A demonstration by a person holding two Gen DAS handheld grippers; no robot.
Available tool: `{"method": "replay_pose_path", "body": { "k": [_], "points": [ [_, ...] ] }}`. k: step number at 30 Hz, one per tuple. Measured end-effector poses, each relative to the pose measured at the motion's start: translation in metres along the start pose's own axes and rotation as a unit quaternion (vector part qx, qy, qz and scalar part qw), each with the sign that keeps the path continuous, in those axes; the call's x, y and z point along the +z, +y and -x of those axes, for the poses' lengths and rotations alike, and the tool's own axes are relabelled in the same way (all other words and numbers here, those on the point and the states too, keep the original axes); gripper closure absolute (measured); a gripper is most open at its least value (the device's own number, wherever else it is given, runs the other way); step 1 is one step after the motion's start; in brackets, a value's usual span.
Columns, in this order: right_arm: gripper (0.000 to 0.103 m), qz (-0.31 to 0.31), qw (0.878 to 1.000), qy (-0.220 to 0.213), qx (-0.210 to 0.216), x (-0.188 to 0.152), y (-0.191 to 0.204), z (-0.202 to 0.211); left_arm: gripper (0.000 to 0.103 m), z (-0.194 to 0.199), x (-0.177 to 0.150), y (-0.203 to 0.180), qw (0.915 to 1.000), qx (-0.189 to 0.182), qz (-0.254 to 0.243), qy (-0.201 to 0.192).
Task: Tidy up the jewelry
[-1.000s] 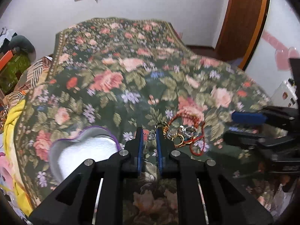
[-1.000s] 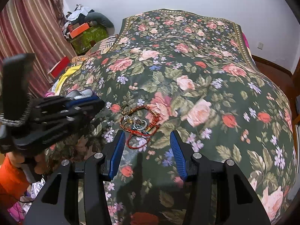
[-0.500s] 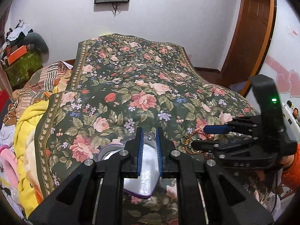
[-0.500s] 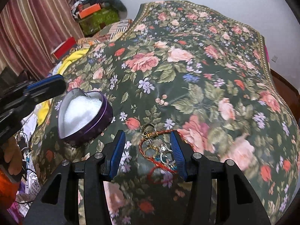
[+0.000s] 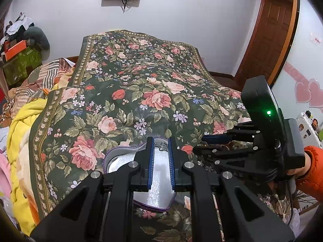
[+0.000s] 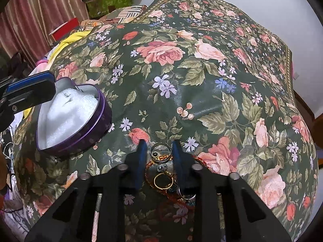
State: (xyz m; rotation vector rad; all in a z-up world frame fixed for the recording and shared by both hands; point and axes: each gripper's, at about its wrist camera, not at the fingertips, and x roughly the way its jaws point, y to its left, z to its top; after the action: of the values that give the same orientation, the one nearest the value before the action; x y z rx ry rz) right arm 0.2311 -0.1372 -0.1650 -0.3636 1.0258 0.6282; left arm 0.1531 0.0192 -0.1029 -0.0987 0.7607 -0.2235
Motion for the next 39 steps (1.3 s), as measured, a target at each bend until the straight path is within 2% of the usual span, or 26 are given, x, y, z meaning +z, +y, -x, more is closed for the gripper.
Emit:
{"method": "replay_pose_path", "body": {
  "k": [8, 19, 25, 31, 39],
  "points": [
    [0.083, -0.004, 1.000, -0.019, 0.006, -0.002, 0.002, 0.012, 0.091, 0.004, 0.000, -0.004, 1.0000, 0.003, -0.006, -0.004],
    [0.083, -0.006, 0.994, -0.103, 0.023, 0.013, 0.016, 0.070, 0.091, 0.033, 0.006, 0.002, 0.9995, 0.018, 0.000, -0.027],
    [0.083, -0.002, 0.990, -0.130, 0.046, 0.025, 0.031, 0.079, 0.091, 0.047, 0.008, 0.008, 0.9989, 0.034, -0.003, -0.032],
    [0.083, 0.000, 0.988, -0.133, 0.073, 0.030, 0.047, 0.071, 0.091, 0.056, 0.006, 0.018, 0.9985, 0.045, -0.002, -0.032],
    [0.083, 0.014, 0.990, -0.107, 0.087, 0.033, 0.063, 0.046, 0.091, 0.042, 0.002, 0.032, 0.9995, 0.023, 0.020, -0.011]
  ]
}}
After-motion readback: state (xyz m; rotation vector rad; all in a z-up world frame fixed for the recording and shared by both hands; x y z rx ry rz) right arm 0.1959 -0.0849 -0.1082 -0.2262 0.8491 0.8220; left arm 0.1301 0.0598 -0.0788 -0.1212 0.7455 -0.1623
